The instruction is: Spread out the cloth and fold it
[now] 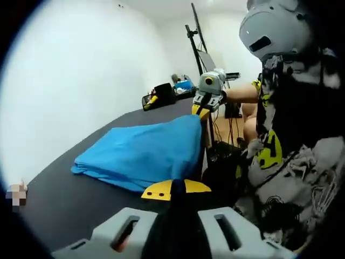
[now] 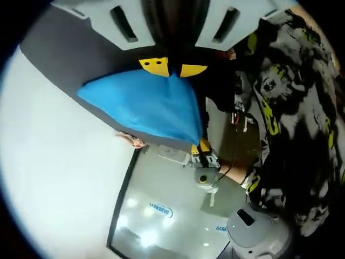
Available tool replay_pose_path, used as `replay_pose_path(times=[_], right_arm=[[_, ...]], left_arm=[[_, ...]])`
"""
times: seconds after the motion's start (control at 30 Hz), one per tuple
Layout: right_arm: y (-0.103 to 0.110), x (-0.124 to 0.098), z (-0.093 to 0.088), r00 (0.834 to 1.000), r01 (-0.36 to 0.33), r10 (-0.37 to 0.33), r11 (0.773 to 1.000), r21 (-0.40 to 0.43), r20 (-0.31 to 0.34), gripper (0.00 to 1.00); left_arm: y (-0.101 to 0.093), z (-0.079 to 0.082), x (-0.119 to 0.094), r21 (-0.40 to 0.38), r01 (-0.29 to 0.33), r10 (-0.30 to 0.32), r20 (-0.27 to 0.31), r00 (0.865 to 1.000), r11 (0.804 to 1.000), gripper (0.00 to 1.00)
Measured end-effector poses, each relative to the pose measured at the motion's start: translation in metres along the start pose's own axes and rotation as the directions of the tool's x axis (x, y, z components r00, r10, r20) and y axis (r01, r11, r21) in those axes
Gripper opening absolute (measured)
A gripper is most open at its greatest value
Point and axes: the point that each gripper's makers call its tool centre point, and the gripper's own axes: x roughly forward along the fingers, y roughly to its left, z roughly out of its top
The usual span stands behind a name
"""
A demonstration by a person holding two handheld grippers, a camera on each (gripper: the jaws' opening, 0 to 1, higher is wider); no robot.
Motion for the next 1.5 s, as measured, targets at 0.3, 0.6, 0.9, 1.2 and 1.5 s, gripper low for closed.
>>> replay_pose_path(times=[0.3, 0.6, 0.9, 1.2, 1.5], right_arm=[[0.004, -0.014, 0.025, 0.999, -0.033, 0.032, 0.999, 0.038, 0.031, 0.02], [0.009, -0.045, 0.098, 0.983, -0.078, 0.078, 0.997, -0.009, 0.167, 0.02], [-0.119, -0.006, 0.069, 0.990, 0.084, -0.102, 0.981, 0.175, 0.099, 0.02], [-0.200, 0.039, 0.031, 0.999, 0.017, -0.027, 0.935, 0.353, 0.022, 0.02], [-0.235, 0.053, -0.062, 0.978, 0.209, -0.190, 0.874, 0.439, -0.086, 0.12]], left_arm=[[-0.005, 0.034, -0.012, 0.000, -0.015, 0.015, 0.017, 1.000, 1.000, 0.00], [-0.022, 0.093, -0.028, -0.121, 0.133, -0.121, 0.100, 0.988, 0.984, 0.01], [0.104, 0.079, 0.013, -0.370, 0.034, -0.002, 0.086, 0.996, 0.928, 0.01], [0.191, 0.043, 0.084, -0.475, -0.010, -0.019, -0.056, 0.998, 0.880, 0.01], [0.217, -0.020, 0.123, -0.741, -0.054, 0.011, -0.063, 0.998, 0.670, 0.03]])
